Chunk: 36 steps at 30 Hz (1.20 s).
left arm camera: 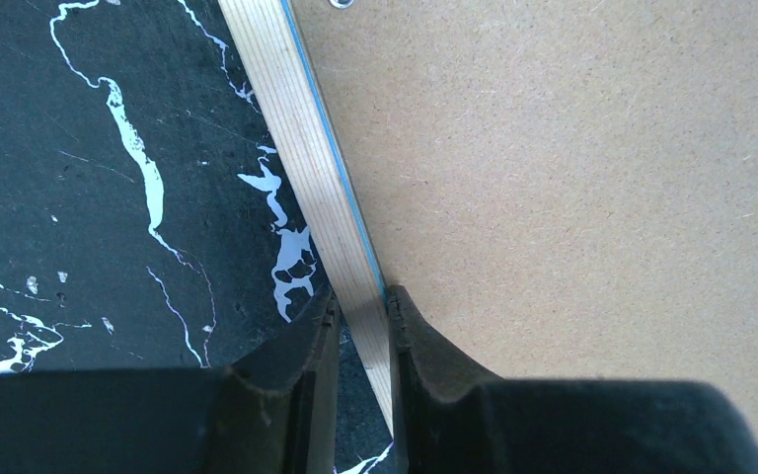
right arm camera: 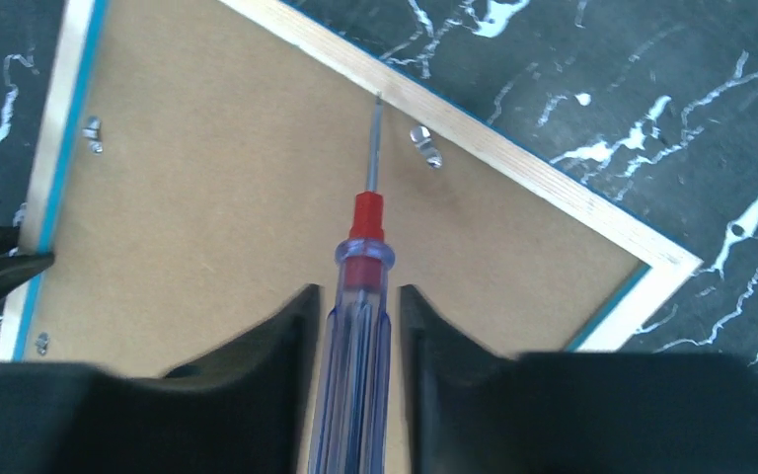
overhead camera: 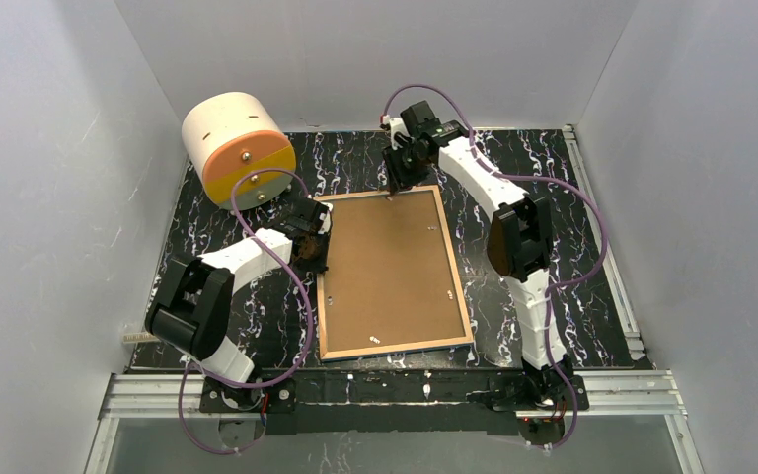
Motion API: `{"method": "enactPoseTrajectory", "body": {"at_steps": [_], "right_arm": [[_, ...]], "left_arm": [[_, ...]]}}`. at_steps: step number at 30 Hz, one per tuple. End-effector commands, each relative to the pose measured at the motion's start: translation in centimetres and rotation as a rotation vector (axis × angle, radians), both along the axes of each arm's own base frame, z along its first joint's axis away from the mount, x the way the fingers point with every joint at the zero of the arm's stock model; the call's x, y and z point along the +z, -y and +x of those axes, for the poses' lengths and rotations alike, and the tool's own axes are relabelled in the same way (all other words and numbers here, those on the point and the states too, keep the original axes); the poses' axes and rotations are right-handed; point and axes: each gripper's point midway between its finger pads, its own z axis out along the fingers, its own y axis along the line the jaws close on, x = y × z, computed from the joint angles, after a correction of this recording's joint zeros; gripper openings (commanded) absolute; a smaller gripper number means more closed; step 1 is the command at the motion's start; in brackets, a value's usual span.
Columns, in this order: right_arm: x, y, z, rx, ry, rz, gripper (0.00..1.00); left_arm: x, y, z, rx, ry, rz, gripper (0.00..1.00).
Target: Take the photo out of the frame
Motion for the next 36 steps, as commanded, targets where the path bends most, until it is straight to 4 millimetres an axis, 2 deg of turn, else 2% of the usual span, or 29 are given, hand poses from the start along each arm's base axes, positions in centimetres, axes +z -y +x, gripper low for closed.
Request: {"method": "enactPoseTrajectory", "body": {"at_steps": [1, 5, 12, 18, 30, 36], "right_arm": [[2.2, -2.2, 0.4, 0.073, 0.065, 0.067, 0.03], [3.0, -1.5, 1.3, 0.021, 0.111, 0.036, 0.01], [5.7, 0.5, 2.0, -0.108, 0.18, 0.05, 0.01], [3.7, 3.2, 1.3, -0.166, 0.066, 0.009, 0.01], [2.5, 3.0, 0.1, -0.139, 0.005, 0.027, 0.01], [3.0, 3.1, -0.1, -0.142, 0.0, 0.026, 0.01]], "left_arm": [[-1.9, -0.6, -3.2, -0.111, -0.11, 0.035, 0.0], [-2.0, -0.7, -3.2, -0.107, -0.114, 0.04, 0.0], [-2.1, -0.9, -3.2, -0.102, -0.12, 0.051, 0.0], [-2.0, -1.0, -3.2, -0.098, -0.116, 0.054, 0.0], [-1.9, -1.2, -3.0, -0.09, -0.113, 0.068, 0.0], [-1.9, -1.2, -3.1, -0.089, -0.114, 0.07, 0.0]]}}
